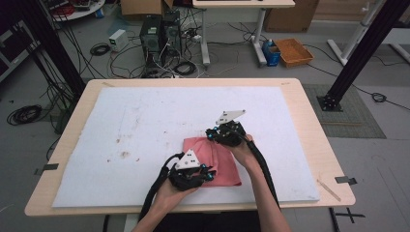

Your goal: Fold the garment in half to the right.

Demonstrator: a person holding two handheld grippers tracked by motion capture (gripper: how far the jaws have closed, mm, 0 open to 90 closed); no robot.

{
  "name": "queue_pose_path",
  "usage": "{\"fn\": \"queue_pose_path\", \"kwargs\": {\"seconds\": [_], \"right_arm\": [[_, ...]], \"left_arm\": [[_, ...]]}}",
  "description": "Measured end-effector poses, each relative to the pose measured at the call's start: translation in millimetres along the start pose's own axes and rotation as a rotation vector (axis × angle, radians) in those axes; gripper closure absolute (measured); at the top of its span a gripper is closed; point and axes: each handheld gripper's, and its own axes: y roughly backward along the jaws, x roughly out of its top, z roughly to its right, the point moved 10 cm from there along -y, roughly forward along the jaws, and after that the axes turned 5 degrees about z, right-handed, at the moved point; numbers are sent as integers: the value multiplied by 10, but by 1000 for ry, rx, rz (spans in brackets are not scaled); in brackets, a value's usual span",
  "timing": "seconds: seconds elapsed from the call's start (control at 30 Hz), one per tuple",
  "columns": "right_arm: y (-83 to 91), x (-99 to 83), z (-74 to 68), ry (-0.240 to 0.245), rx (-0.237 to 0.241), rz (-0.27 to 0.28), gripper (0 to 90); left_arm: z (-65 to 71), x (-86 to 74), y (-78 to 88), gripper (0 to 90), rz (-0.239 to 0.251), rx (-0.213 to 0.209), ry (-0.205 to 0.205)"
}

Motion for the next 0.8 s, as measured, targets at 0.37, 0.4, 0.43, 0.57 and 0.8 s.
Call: {"fn": "queue_pose_path", "kwargs": {"seconds": [0.37, 0.4, 0.43, 0.57, 0.8], "right_arm": [[201, -200, 131, -44, -38, 4, 860], [209, -214, 137, -47, -38, 4, 860], [222, -238, 151, -51, -41, 2, 860], [232, -318, 181, -51, -62, -20, 859], [237, -437, 238, -69, -100, -49, 817]], "left_arm": [[135, 44, -259, 799, -23, -35, -6], [143, 36, -278, 799, -30, -37, -10], [146, 25, -295, 799, -38, -38, -13], [152, -24, -378, 797, -66, -32, -10], [168, -44, -438, 777, -77, -35, -1]]}}
